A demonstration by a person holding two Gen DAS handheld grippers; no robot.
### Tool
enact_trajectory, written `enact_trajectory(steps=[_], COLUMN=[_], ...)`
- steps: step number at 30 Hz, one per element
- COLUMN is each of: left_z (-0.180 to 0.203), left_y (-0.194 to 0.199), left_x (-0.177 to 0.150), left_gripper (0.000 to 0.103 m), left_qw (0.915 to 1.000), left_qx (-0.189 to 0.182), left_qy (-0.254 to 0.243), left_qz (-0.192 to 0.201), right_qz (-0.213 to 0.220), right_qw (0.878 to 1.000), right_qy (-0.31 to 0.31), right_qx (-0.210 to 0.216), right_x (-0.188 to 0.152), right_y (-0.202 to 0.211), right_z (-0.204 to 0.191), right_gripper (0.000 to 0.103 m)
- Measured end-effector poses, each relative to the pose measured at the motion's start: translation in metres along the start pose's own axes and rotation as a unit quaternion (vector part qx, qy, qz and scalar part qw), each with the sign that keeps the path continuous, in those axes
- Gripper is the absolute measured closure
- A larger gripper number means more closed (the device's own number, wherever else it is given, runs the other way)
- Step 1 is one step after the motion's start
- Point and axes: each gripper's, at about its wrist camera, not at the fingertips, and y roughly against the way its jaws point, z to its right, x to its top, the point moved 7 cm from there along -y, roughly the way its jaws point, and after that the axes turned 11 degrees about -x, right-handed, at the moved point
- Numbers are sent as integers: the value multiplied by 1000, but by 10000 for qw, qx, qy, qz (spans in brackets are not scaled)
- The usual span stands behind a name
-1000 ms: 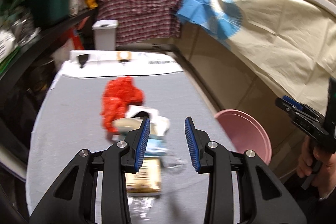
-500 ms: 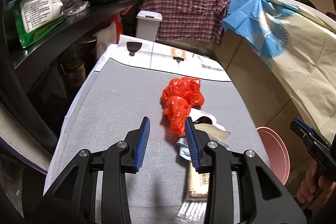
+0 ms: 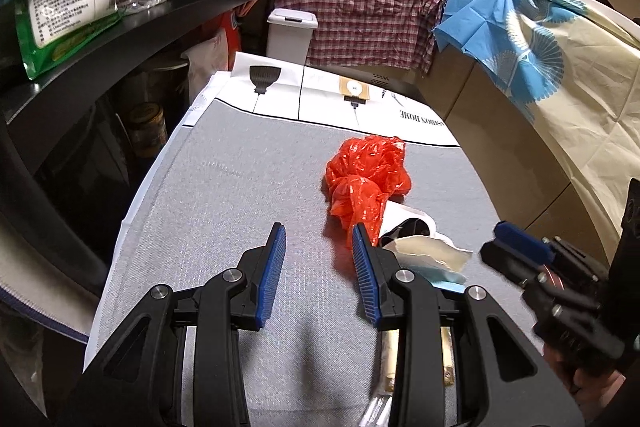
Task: Collect trash
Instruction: 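Grasp the red plastic bag with the left gripper while the right gripper grasps the black-strapped white item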
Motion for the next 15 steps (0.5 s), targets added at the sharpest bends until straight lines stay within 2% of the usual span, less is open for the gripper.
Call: enact_trajectory(steps=[6, 11, 15], left_z=[-6, -4, 1], left_y=[-15, -33, -42], left_x=[1, 2, 7], left_gripper=[69, 69, 69], left_qw=[9999, 9996, 9995], left_qx=[-41, -131, -211], left_qy=[128, 171, 160], left_qz=[-93, -168, -164], right_qz=[-259, -291, -183], right_qw=[9993, 9987, 9981], right_qy=[179, 277, -74], right_qx=[189, 305, 586], right_x=[-11, -14, -6], right_y=[-21, -24, -21], right_z=[-8, -11, 2], right_gripper=[66, 66, 66])
